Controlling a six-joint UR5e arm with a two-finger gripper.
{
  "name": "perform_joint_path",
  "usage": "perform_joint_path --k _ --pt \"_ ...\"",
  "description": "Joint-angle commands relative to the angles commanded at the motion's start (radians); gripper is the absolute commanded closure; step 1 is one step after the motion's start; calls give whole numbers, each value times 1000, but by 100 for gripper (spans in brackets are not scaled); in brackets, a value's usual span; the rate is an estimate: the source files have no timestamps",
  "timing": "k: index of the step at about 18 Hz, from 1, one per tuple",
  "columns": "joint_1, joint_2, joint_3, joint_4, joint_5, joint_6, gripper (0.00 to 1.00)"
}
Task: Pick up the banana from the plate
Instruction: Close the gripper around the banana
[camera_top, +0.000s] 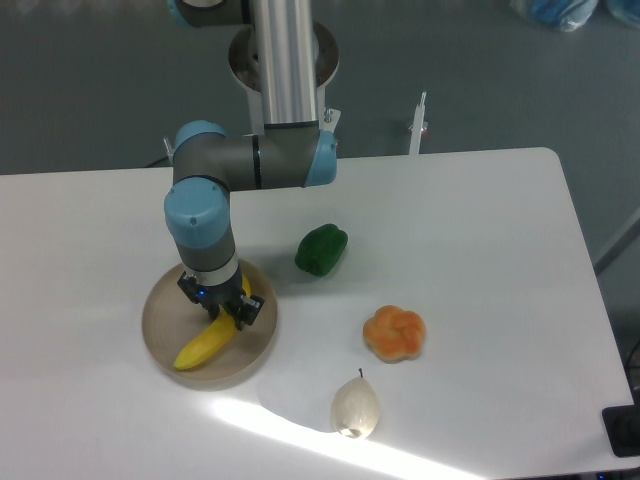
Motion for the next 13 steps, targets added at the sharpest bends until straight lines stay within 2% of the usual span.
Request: perform_joint_path --k 8,13 --pt "0 -3 3 0 0 2 70" --pt "3 17 6 -5 3 37 71"
